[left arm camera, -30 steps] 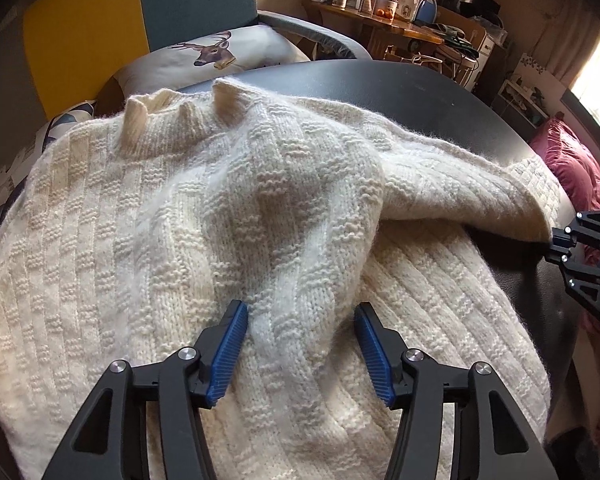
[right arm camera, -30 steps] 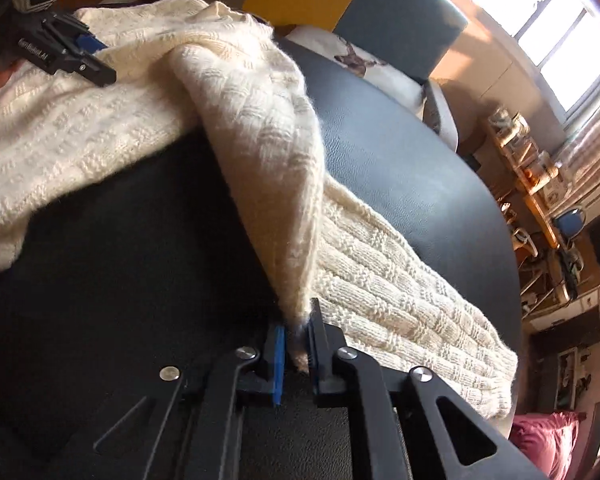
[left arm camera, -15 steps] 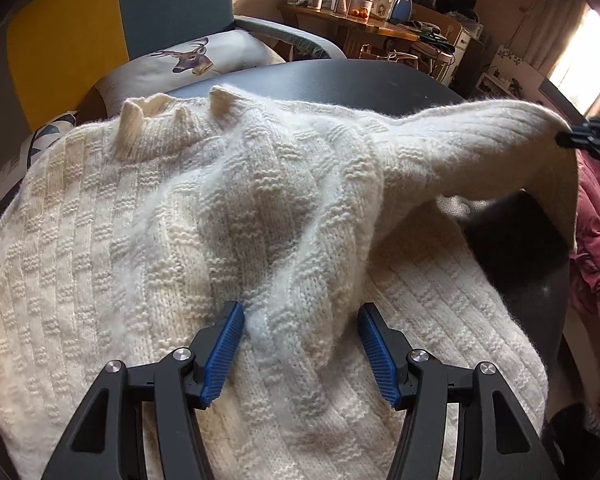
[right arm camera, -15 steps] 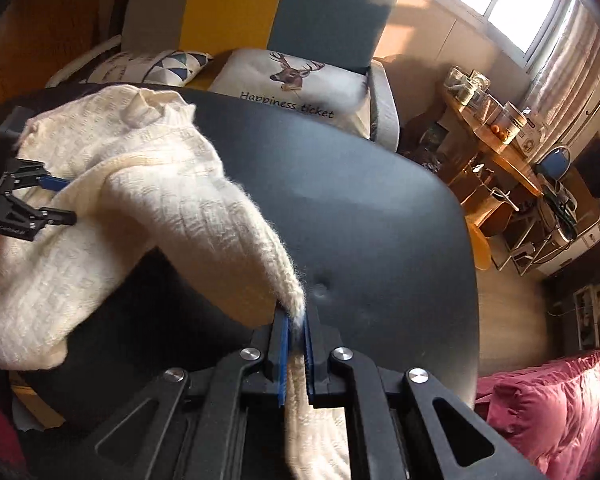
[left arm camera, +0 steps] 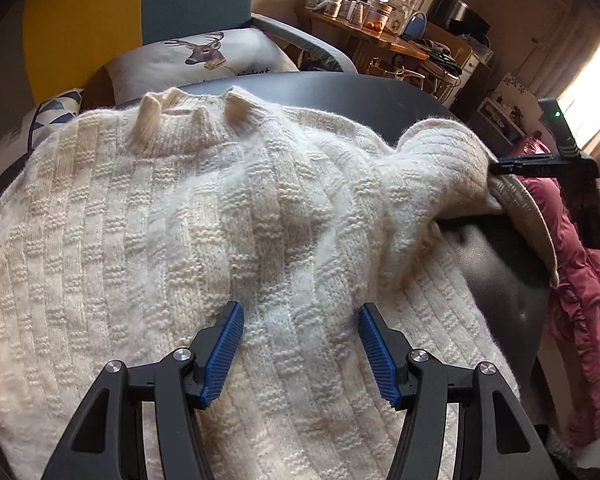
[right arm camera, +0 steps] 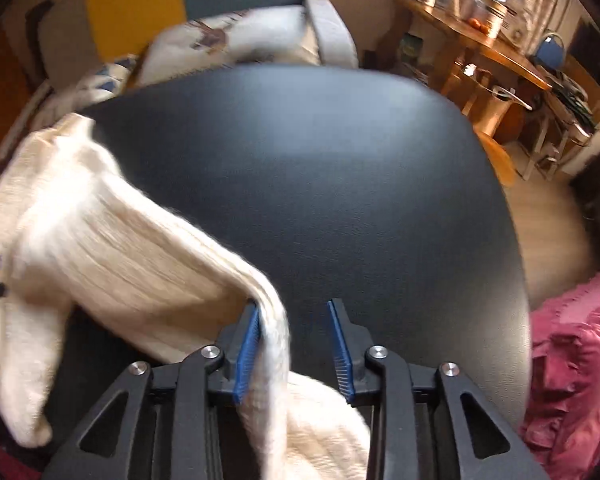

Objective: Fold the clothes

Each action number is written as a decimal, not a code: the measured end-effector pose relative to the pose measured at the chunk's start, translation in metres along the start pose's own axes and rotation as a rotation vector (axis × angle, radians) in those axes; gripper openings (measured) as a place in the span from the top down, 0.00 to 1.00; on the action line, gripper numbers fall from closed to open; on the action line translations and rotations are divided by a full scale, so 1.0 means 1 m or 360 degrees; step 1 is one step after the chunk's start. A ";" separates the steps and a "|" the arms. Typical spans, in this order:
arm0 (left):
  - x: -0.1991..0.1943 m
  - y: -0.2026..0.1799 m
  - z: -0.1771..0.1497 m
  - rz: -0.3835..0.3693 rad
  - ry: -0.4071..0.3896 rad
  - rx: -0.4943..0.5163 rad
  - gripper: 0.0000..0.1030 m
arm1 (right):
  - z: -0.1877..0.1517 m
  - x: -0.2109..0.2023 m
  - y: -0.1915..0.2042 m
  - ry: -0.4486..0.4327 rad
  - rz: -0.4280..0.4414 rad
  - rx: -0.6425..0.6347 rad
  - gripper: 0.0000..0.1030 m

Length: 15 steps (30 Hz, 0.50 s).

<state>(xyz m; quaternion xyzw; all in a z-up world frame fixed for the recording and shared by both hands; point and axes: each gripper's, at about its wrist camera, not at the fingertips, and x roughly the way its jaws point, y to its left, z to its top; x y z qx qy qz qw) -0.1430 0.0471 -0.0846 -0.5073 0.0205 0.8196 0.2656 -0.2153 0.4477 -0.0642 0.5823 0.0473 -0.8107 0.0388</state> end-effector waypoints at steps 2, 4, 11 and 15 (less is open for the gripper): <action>-0.006 0.000 -0.004 0.0011 -0.0006 -0.0015 0.41 | -0.001 0.003 -0.012 0.0034 -0.0078 0.0010 0.68; -0.006 -0.003 -0.006 0.0026 -0.0003 -0.0005 0.41 | -0.004 -0.004 -0.024 0.0035 -0.0150 0.0027 0.68; 0.001 -0.014 -0.007 0.0069 0.0015 0.0035 0.41 | -0.052 -0.082 -0.047 -0.0171 -0.0028 0.0100 0.66; 0.006 -0.014 -0.006 0.0053 0.0035 0.0012 0.41 | -0.110 -0.110 -0.034 -0.0237 0.0066 0.0081 0.66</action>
